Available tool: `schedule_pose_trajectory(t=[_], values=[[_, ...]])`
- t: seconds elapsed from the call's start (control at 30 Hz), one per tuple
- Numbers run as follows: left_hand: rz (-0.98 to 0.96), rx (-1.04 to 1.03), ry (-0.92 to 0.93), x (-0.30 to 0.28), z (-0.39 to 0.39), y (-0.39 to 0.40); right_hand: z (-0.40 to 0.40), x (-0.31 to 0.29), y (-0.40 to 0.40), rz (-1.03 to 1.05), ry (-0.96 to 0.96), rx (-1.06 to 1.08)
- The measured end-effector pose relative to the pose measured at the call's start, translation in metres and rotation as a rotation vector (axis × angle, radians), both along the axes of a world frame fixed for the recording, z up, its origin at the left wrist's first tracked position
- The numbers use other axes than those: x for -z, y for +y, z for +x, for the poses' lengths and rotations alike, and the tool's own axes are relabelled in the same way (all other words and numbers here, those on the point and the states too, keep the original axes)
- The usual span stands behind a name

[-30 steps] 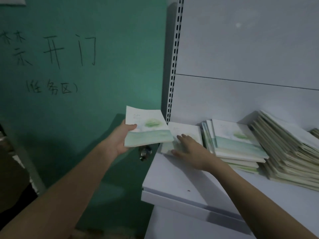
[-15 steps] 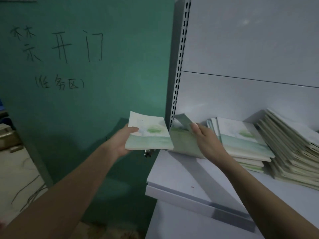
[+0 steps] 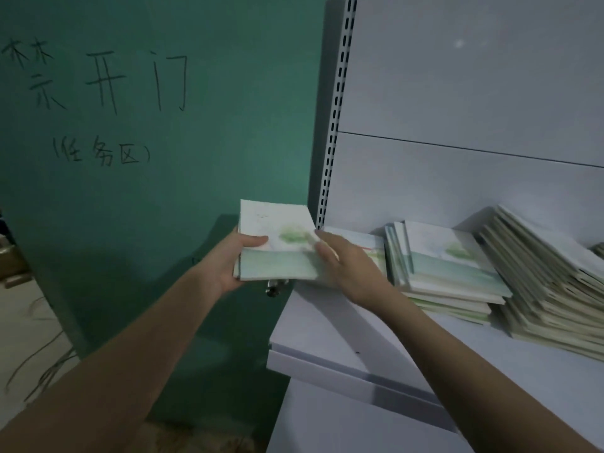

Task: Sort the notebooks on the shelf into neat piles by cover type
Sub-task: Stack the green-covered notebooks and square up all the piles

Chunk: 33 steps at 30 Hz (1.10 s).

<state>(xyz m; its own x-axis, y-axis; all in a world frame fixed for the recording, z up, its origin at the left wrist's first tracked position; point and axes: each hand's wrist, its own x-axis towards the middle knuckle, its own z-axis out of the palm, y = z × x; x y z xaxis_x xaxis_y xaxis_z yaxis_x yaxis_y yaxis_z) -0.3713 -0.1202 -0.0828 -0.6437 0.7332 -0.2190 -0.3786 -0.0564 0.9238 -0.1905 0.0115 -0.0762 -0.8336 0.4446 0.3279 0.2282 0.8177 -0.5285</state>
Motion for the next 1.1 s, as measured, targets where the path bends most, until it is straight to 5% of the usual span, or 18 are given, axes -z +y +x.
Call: schedule_pose_trajectory(t=[0.2, 0.47, 0.67, 0.77, 0.87, 1.0, 1.1], values=[[0.072, -0.100, -0.023, -0.003, -0.015, 0.005, 0.007, 0.033, 0.025, 0.189, -0.340, 0.121], [0.135, -0.188, -0.107, 0.022, -0.034, 0.001, 0.020, 0.022, 0.018, 0.256, -0.460, 0.099], [0.108, -0.091, -0.014, 0.006, -0.041, 0.010, 0.014, -0.011, 0.023, -0.358, -0.073, 0.109], [0.009, -0.013, 0.027, 0.002, -0.030, 0.019, 0.008, -0.027, 0.026, -0.474, 0.149, 0.201], [-0.052, 0.103, -0.007, 0.000, -0.006, 0.033, 0.005, -0.028, 0.002, -0.367, 0.176, 0.127], [-0.053, 0.319, -0.011, -0.005, 0.014, 0.049, -0.004, 0.003, -0.030, 0.140, -0.127, 0.036], [-0.039, 0.219, 0.041, -0.007, 0.014, 0.055, -0.001, 0.002, -0.021, 0.107, -0.134, -0.002]])
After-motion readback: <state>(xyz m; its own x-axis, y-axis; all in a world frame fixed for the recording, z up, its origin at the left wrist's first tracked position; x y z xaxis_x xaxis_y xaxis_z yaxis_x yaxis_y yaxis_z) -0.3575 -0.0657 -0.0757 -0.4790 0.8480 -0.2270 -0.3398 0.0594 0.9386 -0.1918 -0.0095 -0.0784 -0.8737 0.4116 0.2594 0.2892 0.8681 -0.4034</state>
